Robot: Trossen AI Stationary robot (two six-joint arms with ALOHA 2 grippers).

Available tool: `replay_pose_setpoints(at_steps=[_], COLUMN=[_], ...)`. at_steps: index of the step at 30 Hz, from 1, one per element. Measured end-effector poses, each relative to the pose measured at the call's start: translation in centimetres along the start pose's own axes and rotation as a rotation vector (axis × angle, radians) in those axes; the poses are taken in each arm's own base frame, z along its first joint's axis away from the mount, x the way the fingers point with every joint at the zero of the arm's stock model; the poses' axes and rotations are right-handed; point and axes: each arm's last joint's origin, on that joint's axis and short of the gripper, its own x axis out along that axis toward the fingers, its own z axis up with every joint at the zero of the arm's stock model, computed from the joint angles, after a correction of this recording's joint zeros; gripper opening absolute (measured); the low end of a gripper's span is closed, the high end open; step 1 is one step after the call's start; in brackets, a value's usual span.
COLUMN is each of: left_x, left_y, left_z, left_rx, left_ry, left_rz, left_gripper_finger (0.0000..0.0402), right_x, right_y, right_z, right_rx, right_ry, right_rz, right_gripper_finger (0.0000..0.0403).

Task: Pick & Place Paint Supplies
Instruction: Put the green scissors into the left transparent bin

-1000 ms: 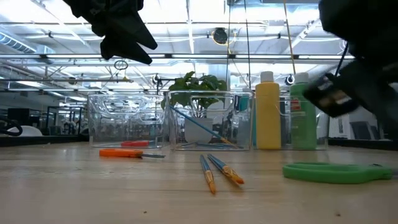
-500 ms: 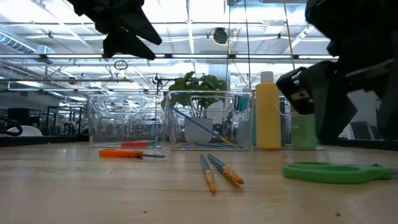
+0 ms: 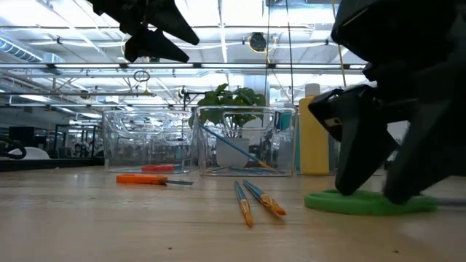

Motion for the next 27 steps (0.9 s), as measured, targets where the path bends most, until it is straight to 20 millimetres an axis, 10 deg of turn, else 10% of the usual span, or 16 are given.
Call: replay_pose_setpoints(at_steps=[18, 27], left_x=[0.8, 1.1], left_y=[0.0, 0.0], left_z=[-0.6, -0.8], left_rx=[-0.004, -0.001], left_ry=[0.025, 0.022], left_rz=[0.026, 0.043], left_gripper_finger=[0.0237, 0.0237], right_x=[-7.2, -6.7], right_y=[-0.1, 0.5], right_z=[1.6, 0.7], right_rx=[0.022, 0.176], right_ry=[-0.034, 0.018], right_rz=[-0.073, -0.107], right_gripper_finger=[0.0141, 0.0141])
